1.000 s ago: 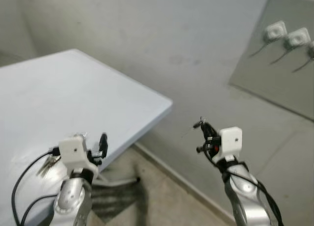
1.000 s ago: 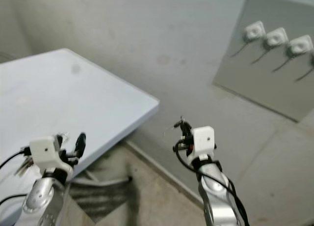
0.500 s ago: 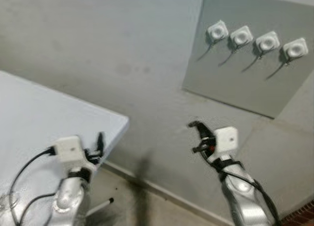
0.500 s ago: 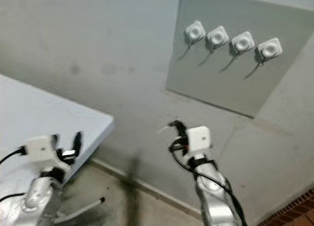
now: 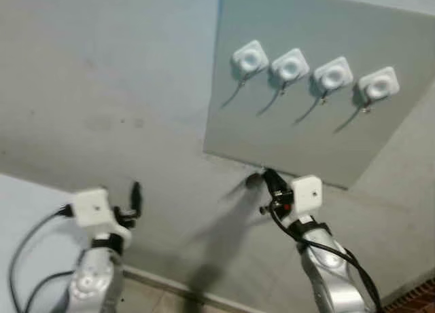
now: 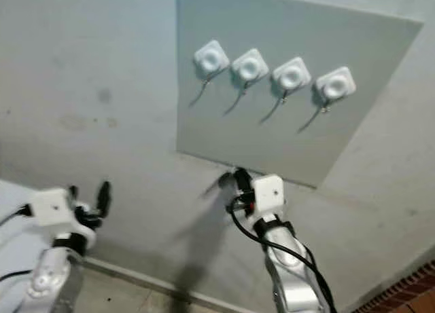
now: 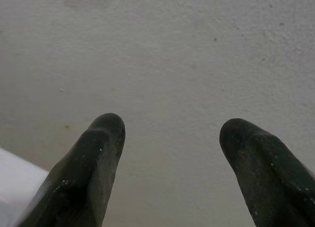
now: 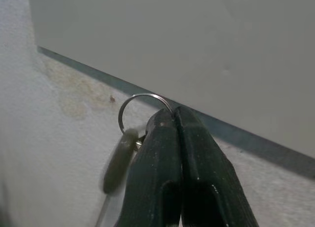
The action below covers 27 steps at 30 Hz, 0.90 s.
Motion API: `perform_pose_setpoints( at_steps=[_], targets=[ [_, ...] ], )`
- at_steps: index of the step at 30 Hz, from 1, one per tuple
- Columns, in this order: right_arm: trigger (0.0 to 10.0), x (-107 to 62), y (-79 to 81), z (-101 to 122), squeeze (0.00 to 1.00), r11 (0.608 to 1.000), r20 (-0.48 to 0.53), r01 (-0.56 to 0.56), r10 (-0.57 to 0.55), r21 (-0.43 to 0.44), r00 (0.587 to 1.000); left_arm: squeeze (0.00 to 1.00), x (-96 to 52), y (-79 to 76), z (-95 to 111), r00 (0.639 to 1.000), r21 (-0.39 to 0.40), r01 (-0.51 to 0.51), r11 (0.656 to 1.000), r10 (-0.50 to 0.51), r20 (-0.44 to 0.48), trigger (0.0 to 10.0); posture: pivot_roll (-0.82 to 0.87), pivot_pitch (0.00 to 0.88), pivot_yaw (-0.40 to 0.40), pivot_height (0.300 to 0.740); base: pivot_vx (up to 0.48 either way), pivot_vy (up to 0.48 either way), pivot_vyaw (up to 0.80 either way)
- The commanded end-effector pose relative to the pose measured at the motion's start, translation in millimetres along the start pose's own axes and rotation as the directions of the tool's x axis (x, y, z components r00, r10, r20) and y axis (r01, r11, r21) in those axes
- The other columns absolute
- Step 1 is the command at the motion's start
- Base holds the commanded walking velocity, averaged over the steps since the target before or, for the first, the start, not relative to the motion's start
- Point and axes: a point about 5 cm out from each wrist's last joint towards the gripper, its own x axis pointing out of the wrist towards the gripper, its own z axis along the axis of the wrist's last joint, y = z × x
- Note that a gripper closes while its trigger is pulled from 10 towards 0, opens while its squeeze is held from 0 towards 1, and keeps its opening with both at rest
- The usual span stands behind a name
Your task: Hang keys on a hook
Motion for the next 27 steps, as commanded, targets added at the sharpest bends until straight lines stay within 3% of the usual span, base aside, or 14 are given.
perform_pose_setpoints(
  at_steps=[1,9,12,14,18,19,27],
  targets=[
    [10.0,1.6,-1.6,3,0.00,1.000,0.007,0.013,-0.013,0.001,1.000,0.00,-3.2,7.0,2,1.000,0.019,-0.026,0.999,0.026,0.012,10.0,-0.01,0.000,-0.065,0.740,0.000,0.000,0.00],
    [10.0,0.2,-1.7,4,0.00,1.000,0.007,0.001,-0.001,0.005,1.000,0.00,-3.1,5.9,3,1.000,0.026,-0.025,0.999,0.025,0.017,10.0,-0.02,0.000,-0.065,0.740,0.000,0.000,0.00],
    [10.0,-0.9,-1.5,6,0.00,1.000,0.017,-0.018,0.017,0.013,1.000,0.00,-3.5,1.4,3,1.000,0.025,0.019,0.999,-0.020,0.015,10.0,-0.02,0.000,-0.066,0.740,0.000,0.000,0.00],
    [10.0,-0.3,1.9,11,0.00,0.997,0.039,-0.064,0.063,0.037,0.997,0.00,-4.9,-6.4,7,0.997,0.082,0.061,0.995,-0.064,0.034,10.0,-0.02,0.000,-0.068,0.740,0.000,0.000,0.00],
    [10.0,-0.1,3.2,14,0.00,0.996,0.053,-0.077,0.074,0.046,0.996,0.00,-5.5,-8.8,9,0.996,0.096,0.075,0.993,-0.079,0.043,10.0,-0.02,0.000,-0.068,0.740,0.000,0.000,0.00],
    [10.0,7.1,6.1,29,0.00,0.991,0.095,-0.122,0.117,0.051,0.989,0.00,-5.2,-21.2,17,0.986,0.124,0.148,0.981,-0.156,0.065,10.0,-0.02,0.000,-0.078,0.740,0.000,0.000,0.00],
    [10.0,16.8,12.2,58,0.00,0.964,0.191,-0.257,0.240,0.069,0.952,0.00,-3.6,-40.4,31,0.954,0.160,0.258,0.953,-0.277,0.114,10.0,-0.01,0.000,-0.085,0.740,0.000,0.000,0.00]
  ],
)
